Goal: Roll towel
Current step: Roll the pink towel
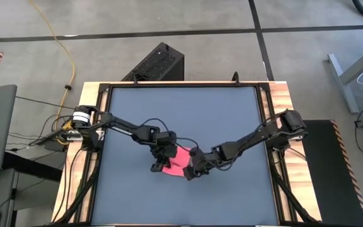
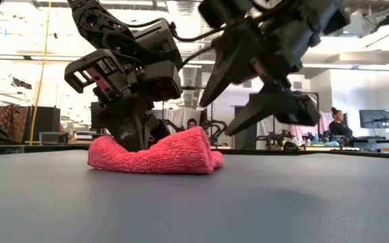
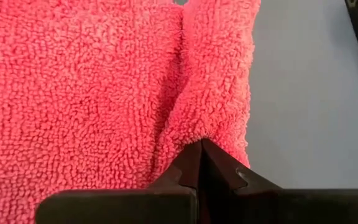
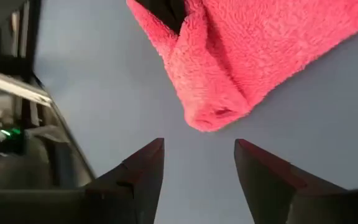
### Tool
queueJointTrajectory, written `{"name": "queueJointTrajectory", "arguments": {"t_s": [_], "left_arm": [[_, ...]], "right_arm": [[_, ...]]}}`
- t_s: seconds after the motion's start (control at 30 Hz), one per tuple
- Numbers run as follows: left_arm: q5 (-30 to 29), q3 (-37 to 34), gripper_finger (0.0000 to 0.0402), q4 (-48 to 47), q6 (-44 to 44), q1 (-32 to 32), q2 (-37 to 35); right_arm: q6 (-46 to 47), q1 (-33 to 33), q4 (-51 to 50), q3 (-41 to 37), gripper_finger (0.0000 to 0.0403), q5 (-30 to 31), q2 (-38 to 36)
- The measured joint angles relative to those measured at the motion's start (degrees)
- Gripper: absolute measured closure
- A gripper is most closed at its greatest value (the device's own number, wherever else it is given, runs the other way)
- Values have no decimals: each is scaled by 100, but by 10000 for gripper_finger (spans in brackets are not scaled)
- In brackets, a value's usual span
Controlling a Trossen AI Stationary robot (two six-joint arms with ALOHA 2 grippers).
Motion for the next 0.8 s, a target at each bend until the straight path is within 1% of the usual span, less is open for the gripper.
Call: {"name": "queueJointTrajectory", "arguments": {"t_s": [0.07, 0.17, 0.23, 0.33, 0.43, 0.5, 0.57, 0.7, 0.8], "left_arm": [[41, -51, 401, 67, 13, 16, -1], [150, -91, 401, 134, -95, 76, -1], [179, -97, 401, 130, -129, 118, 1], [215, -100, 401, 140, -185, 209, 6], [272, -100, 401, 133, -235, 314, 6], [299, -100, 401, 139, -238, 352, 6], [340, -100, 401, 143, -254, 384, 8], [345, -100, 401, 149, -297, 402, 8], [371, -100, 401, 161, -299, 409, 8]], "right_arm": [[-486, 91, -144, -4, 182, 194, -102], [-1727, 238, -47, 4, 186, 532, -203], [-2826, 347, 166, 4, 189, 715, -162], [-4640, 477, 648, 7, 191, 760, -3], [-5978, 489, 1037, 15, 191, 769, 129], [-6475, 431, 1122, 15, 191, 898, 186], [-6765, 370, 1162, 19, 191, 1004, 225], [-6872, 203, 1007, 24, 191, 1077, 217], [-6887, 135, 942, 24, 191, 963, 222]]}}
